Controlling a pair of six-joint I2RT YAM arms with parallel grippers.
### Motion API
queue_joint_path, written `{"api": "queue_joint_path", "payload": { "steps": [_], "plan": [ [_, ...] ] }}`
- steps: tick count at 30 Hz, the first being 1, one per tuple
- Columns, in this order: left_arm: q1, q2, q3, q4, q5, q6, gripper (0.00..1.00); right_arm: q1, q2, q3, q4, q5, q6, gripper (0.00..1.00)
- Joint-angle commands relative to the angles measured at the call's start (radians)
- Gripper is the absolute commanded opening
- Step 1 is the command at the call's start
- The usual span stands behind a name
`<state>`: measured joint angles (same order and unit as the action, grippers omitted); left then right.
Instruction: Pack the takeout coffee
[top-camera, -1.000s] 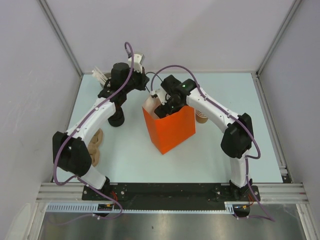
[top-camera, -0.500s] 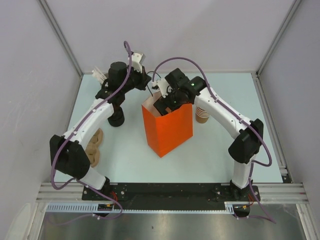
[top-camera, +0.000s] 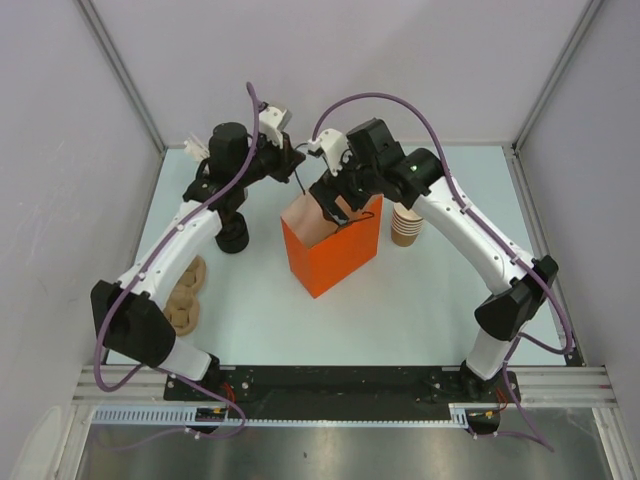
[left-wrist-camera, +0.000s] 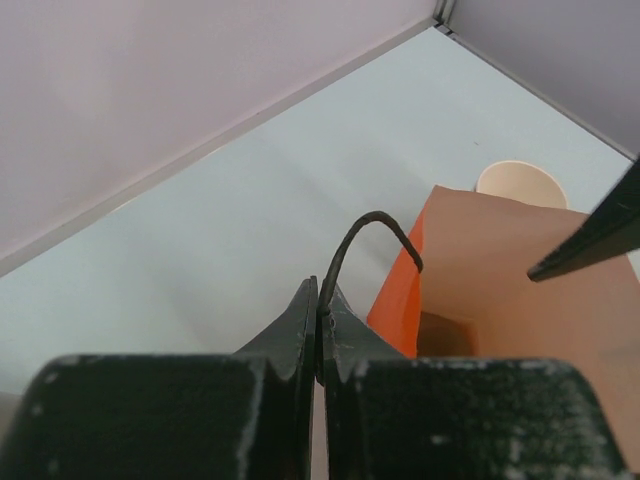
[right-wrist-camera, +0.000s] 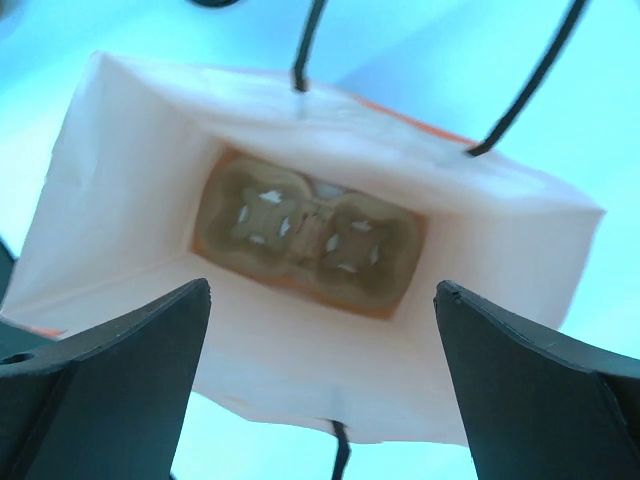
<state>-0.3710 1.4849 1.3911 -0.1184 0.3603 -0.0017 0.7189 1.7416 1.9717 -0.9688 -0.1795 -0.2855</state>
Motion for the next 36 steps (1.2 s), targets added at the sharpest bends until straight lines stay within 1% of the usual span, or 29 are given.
{"api": "queue_joint_path", "payload": {
  "steps": [1,6,10,13,14,15,17,20,22,26,32,33,36],
  "plan": [
    [0.0,-0.06,0.006,0.008,0.077,0.058,0.04,0.002,-0.083,0.038,0.094,0.067,-0.04,1.0],
    [0.0,-0.081,-0.001,-0.012,0.075,0.088,0.05,-0.009,-0.165,0.087,0.11,0.038,-0.101,1.0],
    [0.0,-0.081,-0.014,-0.007,0.075,0.094,0.07,-0.033,-0.24,0.082,0.098,0.003,-0.145,1.0],
    [0.0,-0.074,-0.014,-0.003,0.086,0.086,0.07,-0.064,-0.295,0.087,0.064,-0.046,-0.173,1.0],
    [0.0,-0.074,-0.012,0.0,0.089,0.083,0.07,-0.076,-0.325,0.084,0.05,-0.099,-0.181,0.99],
    [0.0,-0.071,-0.01,0.002,0.091,0.081,0.07,-0.1,-0.341,0.078,0.036,-0.139,-0.205,0.98],
    [0.0,-0.064,-0.004,0.0,0.091,0.075,0.07,-0.11,-0.369,0.038,0.001,-0.22,-0.236,0.94],
    [0.0,-0.055,0.002,0.0,0.092,0.069,0.07,-0.108,-0.412,-0.06,-0.021,-0.264,-0.293,0.9],
    [0.0,-0.054,0.006,-0.003,0.091,0.069,0.07,-0.11,-0.432,-0.133,-0.012,-0.278,-0.314,0.85],
    [0.0,-0.052,0.016,-0.013,0.089,0.071,0.08,-0.111,-0.445,-0.22,0.022,-0.333,-0.325,0.82],
    [-0.002,-0.052,0.023,-0.029,0.088,0.075,0.08,-0.125,-0.429,-0.289,0.084,-0.356,-0.333,0.79],
    [-0.002,-0.052,0.023,-0.029,0.088,0.077,0.08,-0.127,-0.424,-0.292,0.093,-0.357,-0.333,0.76],
    [-0.002,-0.049,0.025,-0.029,0.089,0.075,0.08,-0.134,-0.415,-0.298,0.101,-0.365,-0.337,0.65]
  ]
}}
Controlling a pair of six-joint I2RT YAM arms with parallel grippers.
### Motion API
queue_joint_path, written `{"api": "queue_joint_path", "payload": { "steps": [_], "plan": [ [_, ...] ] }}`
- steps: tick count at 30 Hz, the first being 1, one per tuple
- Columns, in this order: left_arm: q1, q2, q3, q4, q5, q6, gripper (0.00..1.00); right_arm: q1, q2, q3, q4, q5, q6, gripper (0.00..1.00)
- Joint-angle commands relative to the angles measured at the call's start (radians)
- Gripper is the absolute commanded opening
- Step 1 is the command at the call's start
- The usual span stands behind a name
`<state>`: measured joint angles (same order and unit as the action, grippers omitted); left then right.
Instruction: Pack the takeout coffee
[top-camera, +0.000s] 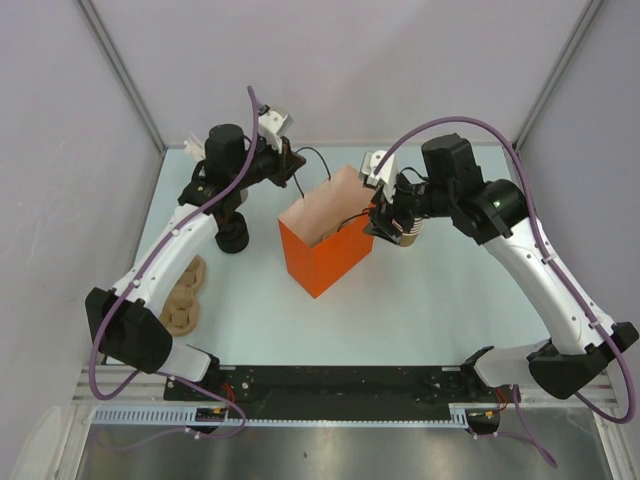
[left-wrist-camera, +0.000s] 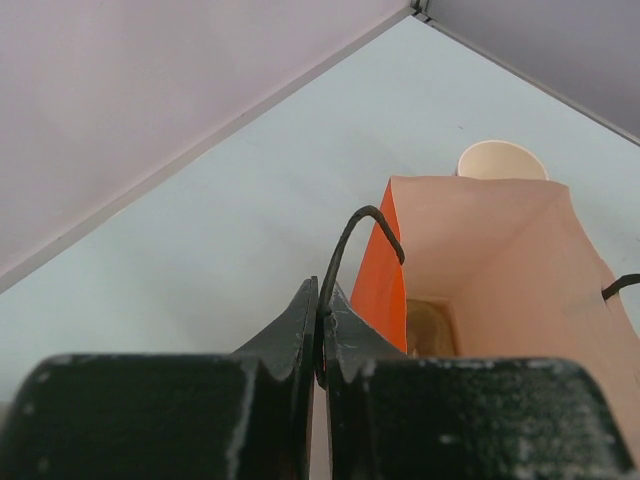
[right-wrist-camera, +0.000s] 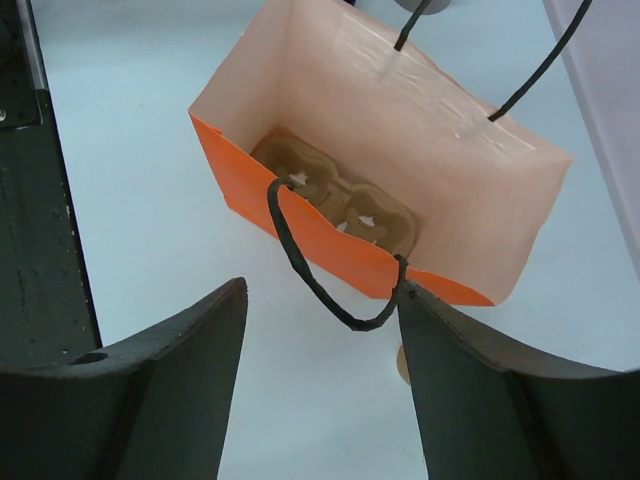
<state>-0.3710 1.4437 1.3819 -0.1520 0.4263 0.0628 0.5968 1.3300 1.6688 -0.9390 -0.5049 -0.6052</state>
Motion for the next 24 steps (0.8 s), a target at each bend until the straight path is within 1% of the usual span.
{"api": "queue_joint_path", "payload": {
  "steps": [1,2,3,5,6,11,12,15,24],
  "plan": [
    [-0.002,-0.008,0.034,0.005,0.022,0.011,0.08,-0.012,0.0,0.005,0.072,-0.049,-0.018,0.57],
    [-0.002,-0.005,0.035,0.002,0.022,0.014,0.08,-0.015,0.003,0.006,0.072,-0.052,-0.019,0.52],
    [-0.002,-0.002,0.039,0.0,0.02,0.015,0.08,-0.015,0.003,0.014,0.074,-0.057,-0.021,0.41],
    [-0.002,0.003,0.048,-0.006,0.019,0.019,0.08,-0.015,0.009,0.025,0.069,-0.066,-0.021,0.31],
    [-0.002,0.006,0.052,-0.008,0.019,0.019,0.08,-0.014,0.014,0.034,0.071,-0.066,-0.021,0.21],
    [-0.002,0.018,0.072,-0.014,0.023,0.015,0.08,-0.014,0.031,0.048,0.072,-0.057,-0.021,0.05],
    [-0.002,0.017,0.077,-0.015,0.023,0.014,0.08,-0.012,0.031,0.051,0.074,-0.054,-0.016,0.0],
    [-0.002,0.021,0.106,-0.029,0.022,0.017,0.07,-0.006,0.041,0.088,0.072,-0.046,-0.001,0.0],
    [-0.002,0.035,0.239,-0.069,0.026,0.022,0.05,0.009,0.063,0.285,0.055,-0.003,0.085,0.0]
  ]
}}
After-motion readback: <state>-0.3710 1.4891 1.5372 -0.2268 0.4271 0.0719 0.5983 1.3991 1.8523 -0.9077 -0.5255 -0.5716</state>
